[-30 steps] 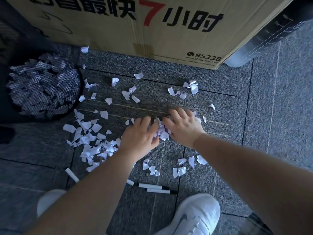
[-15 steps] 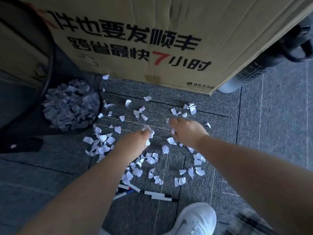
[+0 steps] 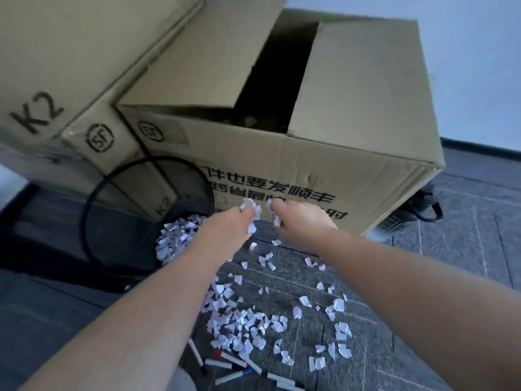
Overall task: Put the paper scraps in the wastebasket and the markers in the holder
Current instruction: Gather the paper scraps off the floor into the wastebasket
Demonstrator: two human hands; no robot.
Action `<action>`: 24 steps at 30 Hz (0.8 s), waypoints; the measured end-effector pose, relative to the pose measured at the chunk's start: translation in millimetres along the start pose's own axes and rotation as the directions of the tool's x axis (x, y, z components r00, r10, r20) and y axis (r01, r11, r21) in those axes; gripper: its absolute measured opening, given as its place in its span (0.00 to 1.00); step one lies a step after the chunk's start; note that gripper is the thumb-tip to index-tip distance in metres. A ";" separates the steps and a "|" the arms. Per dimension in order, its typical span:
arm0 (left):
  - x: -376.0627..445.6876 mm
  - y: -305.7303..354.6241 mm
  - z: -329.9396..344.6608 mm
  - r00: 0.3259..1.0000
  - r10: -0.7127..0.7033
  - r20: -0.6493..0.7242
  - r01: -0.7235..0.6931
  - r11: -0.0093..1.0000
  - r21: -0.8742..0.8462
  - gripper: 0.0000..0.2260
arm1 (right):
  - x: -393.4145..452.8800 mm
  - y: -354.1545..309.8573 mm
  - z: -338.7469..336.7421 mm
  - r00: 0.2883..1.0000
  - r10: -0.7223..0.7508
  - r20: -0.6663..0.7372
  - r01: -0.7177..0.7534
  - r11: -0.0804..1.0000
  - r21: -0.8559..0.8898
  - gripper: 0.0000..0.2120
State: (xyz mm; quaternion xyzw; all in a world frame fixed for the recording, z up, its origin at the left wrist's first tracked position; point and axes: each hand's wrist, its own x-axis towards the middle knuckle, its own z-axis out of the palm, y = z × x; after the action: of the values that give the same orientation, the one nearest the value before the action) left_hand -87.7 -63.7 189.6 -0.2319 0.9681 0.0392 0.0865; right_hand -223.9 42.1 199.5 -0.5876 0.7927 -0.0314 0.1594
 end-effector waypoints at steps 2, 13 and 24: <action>-2.9 -21.4 -26.3 0.996 -0.044 -0.078 0.044 0.999 -0.005 0.25 | 10.0 -20.6 -24.7 0.998 -0.029 -0.053 0.029 1.000 0.009 0.16; -69.4 -133.5 -45.9 0.944 -0.321 -0.070 0.315 0.945 -0.089 0.24 | 86.5 -151.4 -38.2 0.979 -0.093 -0.182 0.124 0.979 0.164 0.13; -78.9 -169.4 9.1 0.883 -0.464 0.074 0.465 0.885 0.007 0.34 | 133.4 -176.5 26.3 0.989 -0.149 -0.026 0.145 0.984 -0.106 0.33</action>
State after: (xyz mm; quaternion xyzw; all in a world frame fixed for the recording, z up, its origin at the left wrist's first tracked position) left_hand 60.1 -178.4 189.3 -0.4560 0.8803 0.0313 0.1275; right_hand -88.1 -134.2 187.6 -0.6514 0.7503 -0.0119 0.1126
